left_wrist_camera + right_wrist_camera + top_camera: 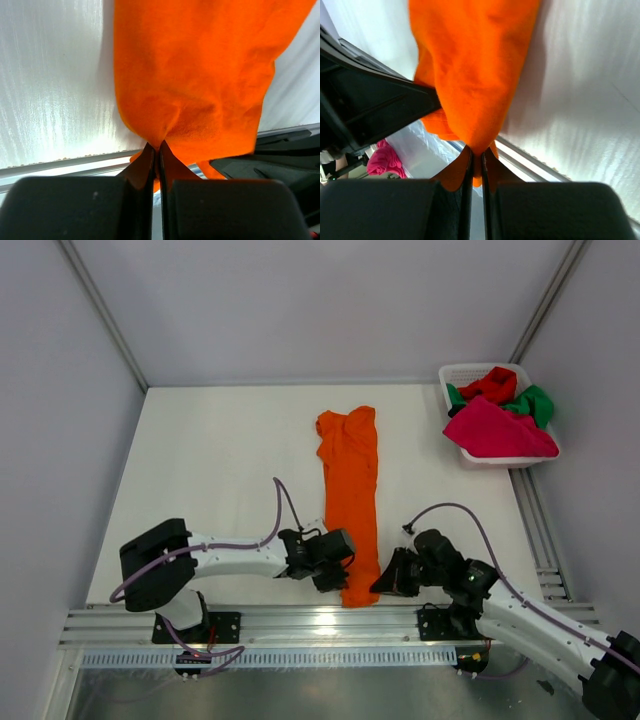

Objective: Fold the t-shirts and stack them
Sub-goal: Grab the bottom of the folded rectangular tshirt with both arms, then fold the folded rectangular tshirt in 1/3 of the way

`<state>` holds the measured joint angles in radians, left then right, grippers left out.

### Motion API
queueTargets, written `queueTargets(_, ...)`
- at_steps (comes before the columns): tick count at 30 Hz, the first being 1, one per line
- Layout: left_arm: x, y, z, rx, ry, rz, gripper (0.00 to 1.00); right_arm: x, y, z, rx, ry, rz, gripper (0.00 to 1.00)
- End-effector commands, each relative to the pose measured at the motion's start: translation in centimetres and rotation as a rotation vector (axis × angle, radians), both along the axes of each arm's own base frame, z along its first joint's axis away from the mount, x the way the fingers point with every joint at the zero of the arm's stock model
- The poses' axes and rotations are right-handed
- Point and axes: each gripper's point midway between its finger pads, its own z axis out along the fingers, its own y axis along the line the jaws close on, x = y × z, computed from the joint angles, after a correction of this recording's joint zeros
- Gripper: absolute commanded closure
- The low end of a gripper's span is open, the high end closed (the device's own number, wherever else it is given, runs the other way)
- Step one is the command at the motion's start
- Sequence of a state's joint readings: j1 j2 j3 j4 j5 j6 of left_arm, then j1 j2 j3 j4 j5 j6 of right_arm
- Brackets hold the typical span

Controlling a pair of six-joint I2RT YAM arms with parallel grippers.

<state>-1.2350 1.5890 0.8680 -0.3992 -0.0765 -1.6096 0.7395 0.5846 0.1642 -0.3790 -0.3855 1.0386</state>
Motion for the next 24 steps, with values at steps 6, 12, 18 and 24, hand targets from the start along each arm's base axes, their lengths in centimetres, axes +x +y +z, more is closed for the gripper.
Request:
queueTargets(6,2.6,-0.4,2.1,0.045,-0.076,-0.051,1.0,3.1,1.6,5.3,0.026,-0.123,-0.02,0.97)
queueTargets(12,4.6,-0.7,3.6,0.052,-0.106,-0.065,1.0,4.6,2.4,6.8,-0.004,-0.165,-0.002,0.97)
queueTargets(18,8.2,0.5,6.0,0.081,-0.162,-0.052,1.0,6.2,3.1,7.4,-0.053,-0.196,0.026,0.97)
queueTargets(24,11.8,3.4,8.2,0.125,-0.22,-0.008,1.0,8.8,3.1,7.9,-0.114,-0.232,0.025,0.97)
